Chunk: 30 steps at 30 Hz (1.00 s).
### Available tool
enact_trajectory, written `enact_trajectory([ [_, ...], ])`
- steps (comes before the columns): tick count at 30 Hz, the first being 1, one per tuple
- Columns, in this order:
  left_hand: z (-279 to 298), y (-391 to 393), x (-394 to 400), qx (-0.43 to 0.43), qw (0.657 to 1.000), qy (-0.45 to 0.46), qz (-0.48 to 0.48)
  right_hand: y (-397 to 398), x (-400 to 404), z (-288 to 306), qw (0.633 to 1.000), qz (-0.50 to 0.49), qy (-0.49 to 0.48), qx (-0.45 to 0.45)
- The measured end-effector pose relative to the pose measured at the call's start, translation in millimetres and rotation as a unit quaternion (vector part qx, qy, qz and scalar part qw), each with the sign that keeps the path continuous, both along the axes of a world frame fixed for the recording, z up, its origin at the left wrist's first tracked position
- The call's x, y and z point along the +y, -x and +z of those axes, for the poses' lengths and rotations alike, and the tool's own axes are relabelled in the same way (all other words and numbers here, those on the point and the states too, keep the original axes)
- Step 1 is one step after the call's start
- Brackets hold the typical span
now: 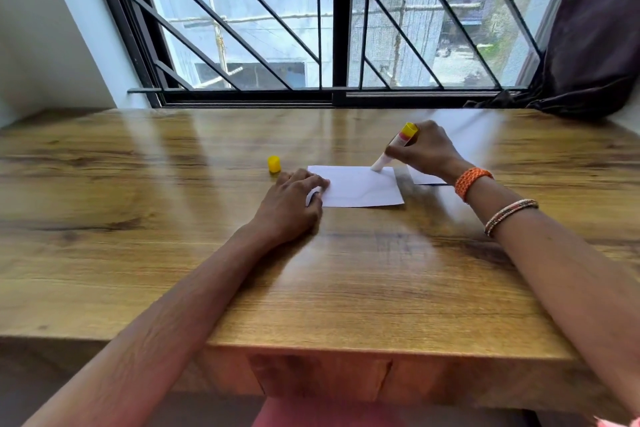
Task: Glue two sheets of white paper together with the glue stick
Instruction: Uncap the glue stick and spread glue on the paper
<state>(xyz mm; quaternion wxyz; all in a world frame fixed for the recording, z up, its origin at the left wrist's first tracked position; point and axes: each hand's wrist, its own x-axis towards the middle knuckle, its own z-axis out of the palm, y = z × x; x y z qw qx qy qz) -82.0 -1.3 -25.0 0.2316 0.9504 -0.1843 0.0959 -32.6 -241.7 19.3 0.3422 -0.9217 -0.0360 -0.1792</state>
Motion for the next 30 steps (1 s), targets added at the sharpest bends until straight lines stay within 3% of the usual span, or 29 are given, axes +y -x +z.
enact_trajectory([
  [9, 0.4, -0.8, 1.1, -0.014, 1.000, 0.008, -0.011, 8.0, -18.4, -0.9, 0.999, -0.032, -0.035, 0.016],
  [15, 10.3, -1.2, -2.0, -0.105, 0.993, 0.003, -0.060, 7.1, -22.3, -4.5, 0.998, -0.038, -0.046, 0.000],
  [23, 17.2, -21.7, -55.0, 0.008, 0.986, -0.061, -0.156, 5.7, -23.0, -7.3, 0.998, -0.031, -0.060, -0.002],
  [30, 7.5, -29.3, -59.3, -0.020, 0.985, -0.100, -0.141, 13.6, -23.8, -11.7, 0.997, -0.013, -0.072, 0.003],
])
